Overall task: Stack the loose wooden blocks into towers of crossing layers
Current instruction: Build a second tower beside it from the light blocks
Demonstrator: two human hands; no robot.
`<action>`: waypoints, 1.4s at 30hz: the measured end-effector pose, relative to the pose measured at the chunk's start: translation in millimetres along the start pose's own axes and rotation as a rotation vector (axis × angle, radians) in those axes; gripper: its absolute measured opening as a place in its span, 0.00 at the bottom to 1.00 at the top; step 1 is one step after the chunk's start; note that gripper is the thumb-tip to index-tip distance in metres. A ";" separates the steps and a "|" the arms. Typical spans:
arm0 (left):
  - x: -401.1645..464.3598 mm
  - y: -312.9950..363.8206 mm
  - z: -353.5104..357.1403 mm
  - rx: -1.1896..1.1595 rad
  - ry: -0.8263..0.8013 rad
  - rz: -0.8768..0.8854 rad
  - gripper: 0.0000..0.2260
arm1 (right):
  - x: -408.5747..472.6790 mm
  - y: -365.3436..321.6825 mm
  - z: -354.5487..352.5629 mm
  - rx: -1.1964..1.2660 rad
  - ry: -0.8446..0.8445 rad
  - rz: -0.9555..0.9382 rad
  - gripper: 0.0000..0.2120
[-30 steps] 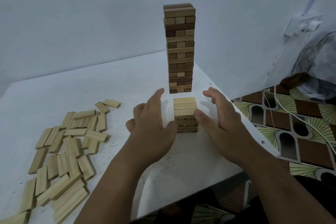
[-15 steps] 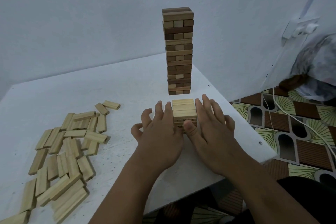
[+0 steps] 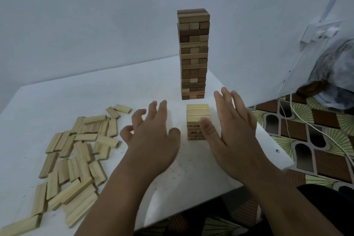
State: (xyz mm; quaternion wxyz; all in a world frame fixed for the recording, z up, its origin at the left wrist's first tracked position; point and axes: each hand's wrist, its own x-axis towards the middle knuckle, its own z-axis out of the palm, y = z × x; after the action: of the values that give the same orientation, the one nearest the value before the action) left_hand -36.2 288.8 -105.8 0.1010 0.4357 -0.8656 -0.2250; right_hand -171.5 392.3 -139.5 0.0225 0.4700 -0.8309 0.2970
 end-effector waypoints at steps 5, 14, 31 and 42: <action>-26.5 -36.7 -48.9 -0.108 0.213 -0.008 0.18 | 4.4 -58.9 -1.0 0.038 0.070 -0.199 0.31; -91.0 -141.9 -75.6 -0.076 0.253 -0.067 0.30 | 46.5 -149.6 68.0 0.165 -0.206 -0.467 0.13; -70.2 -186.9 -44.8 0.150 0.033 -0.144 0.46 | 117.8 -159.1 123.2 -0.099 -0.708 -0.461 0.17; -38.8 -175.1 -46.4 0.045 0.017 0.002 0.30 | 67.1 -101.9 88.9 0.054 -0.487 -0.335 0.13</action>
State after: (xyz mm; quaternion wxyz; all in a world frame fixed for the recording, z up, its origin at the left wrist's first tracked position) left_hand 128.4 214.9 -147.8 0.0987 0.4389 -0.8700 -0.2016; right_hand -106.4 256.1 -143.2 -0.1413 0.6586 -0.7144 0.1895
